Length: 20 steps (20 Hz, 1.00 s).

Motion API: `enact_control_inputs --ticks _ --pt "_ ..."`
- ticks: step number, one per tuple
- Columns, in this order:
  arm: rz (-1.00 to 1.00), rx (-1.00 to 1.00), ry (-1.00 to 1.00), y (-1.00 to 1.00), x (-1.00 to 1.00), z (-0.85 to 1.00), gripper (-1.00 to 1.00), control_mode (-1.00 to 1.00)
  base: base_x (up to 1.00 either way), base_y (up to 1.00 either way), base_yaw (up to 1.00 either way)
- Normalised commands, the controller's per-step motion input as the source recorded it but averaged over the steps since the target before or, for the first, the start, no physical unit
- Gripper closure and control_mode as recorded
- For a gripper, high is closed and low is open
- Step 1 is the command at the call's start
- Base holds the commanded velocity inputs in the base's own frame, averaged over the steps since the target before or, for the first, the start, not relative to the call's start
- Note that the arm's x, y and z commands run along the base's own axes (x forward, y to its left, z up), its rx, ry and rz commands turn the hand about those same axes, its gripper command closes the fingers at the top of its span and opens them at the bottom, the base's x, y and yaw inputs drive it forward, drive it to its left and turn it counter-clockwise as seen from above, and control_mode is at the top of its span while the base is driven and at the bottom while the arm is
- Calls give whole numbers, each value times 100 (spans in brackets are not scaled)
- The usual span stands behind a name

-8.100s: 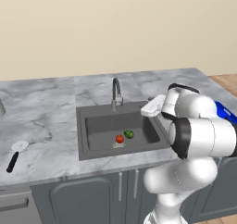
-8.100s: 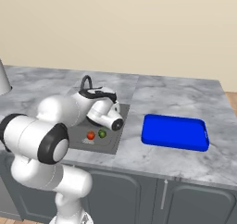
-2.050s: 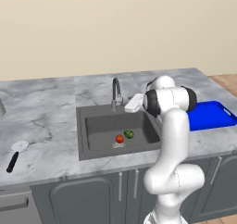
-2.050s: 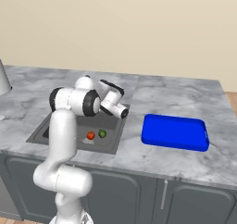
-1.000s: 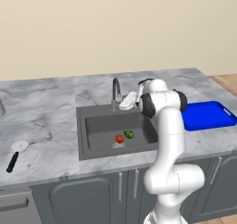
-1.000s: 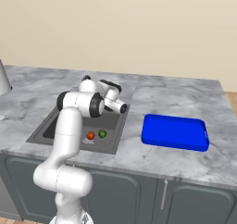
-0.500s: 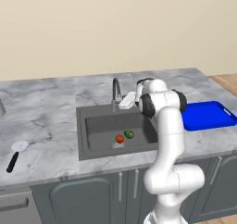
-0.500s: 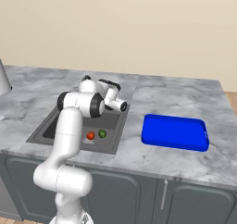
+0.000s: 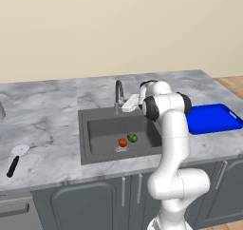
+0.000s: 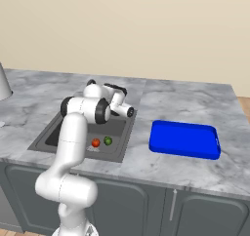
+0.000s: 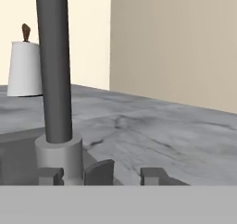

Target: Pick up all produce items and place them in the sink. Turn on the sink faucet to wash them. Then turn the sink off and put them in the tray.

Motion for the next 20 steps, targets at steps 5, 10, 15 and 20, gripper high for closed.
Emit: enact_control_inputs --ticks 5,10,15,20 --pt "0 0 -1 0 -2 0 100 -100 0 0 0" --pt "-3 0 0 -7 0 0 100 -100 0 0 0" --pt "-8 0 0 -18 0 0 100 -100 0 0 0" --pt "-14 0 1 -26 0 0 100 -100 0 0 0"
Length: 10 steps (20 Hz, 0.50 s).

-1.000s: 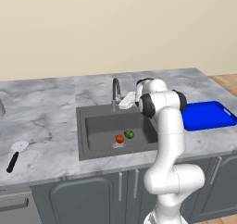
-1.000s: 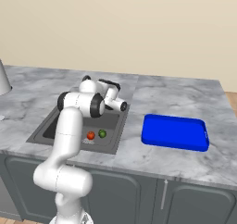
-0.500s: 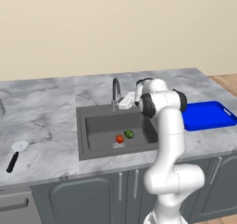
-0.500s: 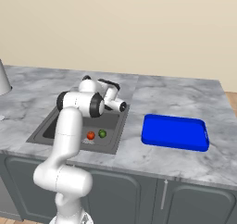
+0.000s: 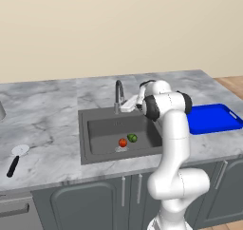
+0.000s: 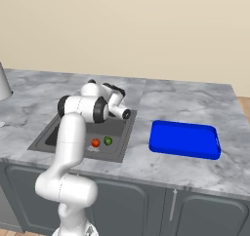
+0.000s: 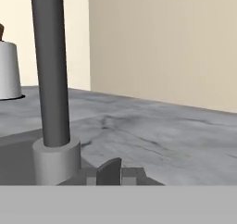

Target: Pick up all produce items and place them in the sink. Turn on the sink faucet to wash them. Then turn the sink off and put them in the tray.

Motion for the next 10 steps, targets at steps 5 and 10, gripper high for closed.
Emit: enact_control_inputs --ticks 5,10 --pt "-18 1 4 -41 0 0 100 -100 0 0 0" --pt "-16 3 5 -47 1 0 100 -100 0 0 0"
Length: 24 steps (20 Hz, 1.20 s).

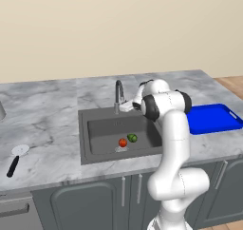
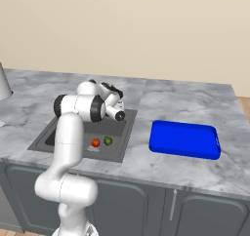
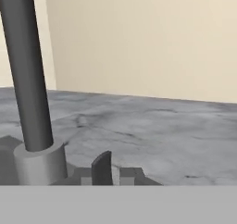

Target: Pick up all produce items and place them in the sink. Turn on the sink faucet to wash them. Then turn the sink off and put them in the tray.

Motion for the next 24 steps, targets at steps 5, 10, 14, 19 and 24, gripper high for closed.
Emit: enact_control_inputs --ticks 5,10,14,19,24 --pt "-11 1 5 -33 1 0 100 -100 0 0 0" --pt "-4 0 4 -24 4 0 100 -100 0 0 0" --pt "-2 1 6 -51 1 0 100 -100 0 0 0" --pt "0 3 7 -62 1 -1 100 -100 0 0 0" --pt "0 4 7 -61 0 -8 100 -100 0 0 0"
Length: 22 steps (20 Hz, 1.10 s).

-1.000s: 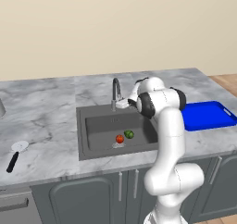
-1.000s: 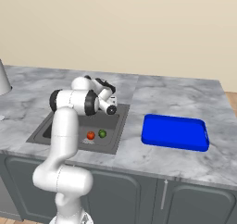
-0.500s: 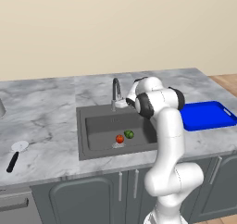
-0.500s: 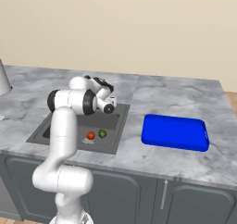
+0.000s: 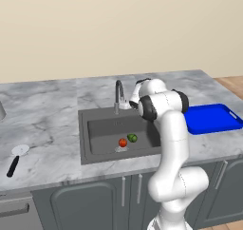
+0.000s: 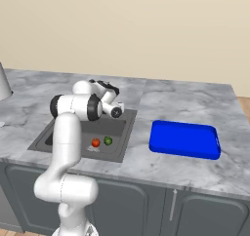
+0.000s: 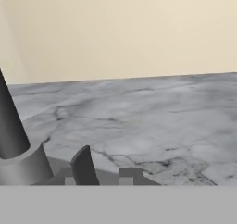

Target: Pick up all produce items and place them in the sink. Turn on the sink faucet to wash them. Then turn the sink off and put them in the tray.

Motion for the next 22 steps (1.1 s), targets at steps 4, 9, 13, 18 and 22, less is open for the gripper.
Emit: enact_control_inputs --ticks 4,9,13,18,22 --pt "0 5 6 -59 0 -15 100 -100 0 0 0" --pt "-1 4 5 -57 0 -19 100 -100 0 0 0" --pt "-3 5 3 -57 0 -22 100 -100 0 0 0" --pt "-5 4 2 -56 0 -22 100 -100 0 0 0" --pt "-8 3 1 -47 0 -16 100 -100 0 0 0"
